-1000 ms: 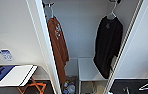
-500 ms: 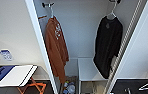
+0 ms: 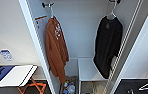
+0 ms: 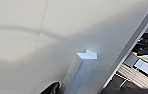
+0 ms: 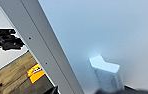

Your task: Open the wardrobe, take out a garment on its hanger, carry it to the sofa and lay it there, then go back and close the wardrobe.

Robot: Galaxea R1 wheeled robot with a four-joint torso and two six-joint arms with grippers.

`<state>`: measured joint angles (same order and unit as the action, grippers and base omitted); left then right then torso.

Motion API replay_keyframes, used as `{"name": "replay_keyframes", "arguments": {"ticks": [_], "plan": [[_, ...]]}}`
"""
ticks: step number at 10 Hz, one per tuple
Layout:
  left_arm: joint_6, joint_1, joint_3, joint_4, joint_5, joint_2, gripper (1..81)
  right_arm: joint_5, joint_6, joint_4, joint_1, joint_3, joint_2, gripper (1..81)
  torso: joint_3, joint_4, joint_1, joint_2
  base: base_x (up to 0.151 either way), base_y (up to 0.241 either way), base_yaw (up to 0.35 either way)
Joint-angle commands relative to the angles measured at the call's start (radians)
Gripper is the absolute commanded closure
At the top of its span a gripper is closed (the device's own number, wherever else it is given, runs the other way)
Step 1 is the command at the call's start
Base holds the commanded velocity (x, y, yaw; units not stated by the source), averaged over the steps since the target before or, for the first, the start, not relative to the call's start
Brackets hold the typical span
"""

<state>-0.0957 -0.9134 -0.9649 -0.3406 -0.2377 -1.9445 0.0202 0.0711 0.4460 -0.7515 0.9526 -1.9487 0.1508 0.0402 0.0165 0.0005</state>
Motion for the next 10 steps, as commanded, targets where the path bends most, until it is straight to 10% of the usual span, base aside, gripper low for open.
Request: {"name": "replay_keyframes", "arguments": {"ticks": [1,10], "plan": [[0.039,-0.046,0.265,-0.138,0.21,-0.021,1.0,0.083,0.036,-0.039,0.004,-0.201,-0.002,1.0,0.0,0.0,0.0,-0.001,0.0,0.0,0.0],[0.039,-0.089,0.258,-0.14,0.219,0.026,1.0,0.084,0.033,-0.029,-0.029,-0.183,0.001,1.0,0.0,0.0,0.0,-0.001,0.0,0.0,0.0]]}}
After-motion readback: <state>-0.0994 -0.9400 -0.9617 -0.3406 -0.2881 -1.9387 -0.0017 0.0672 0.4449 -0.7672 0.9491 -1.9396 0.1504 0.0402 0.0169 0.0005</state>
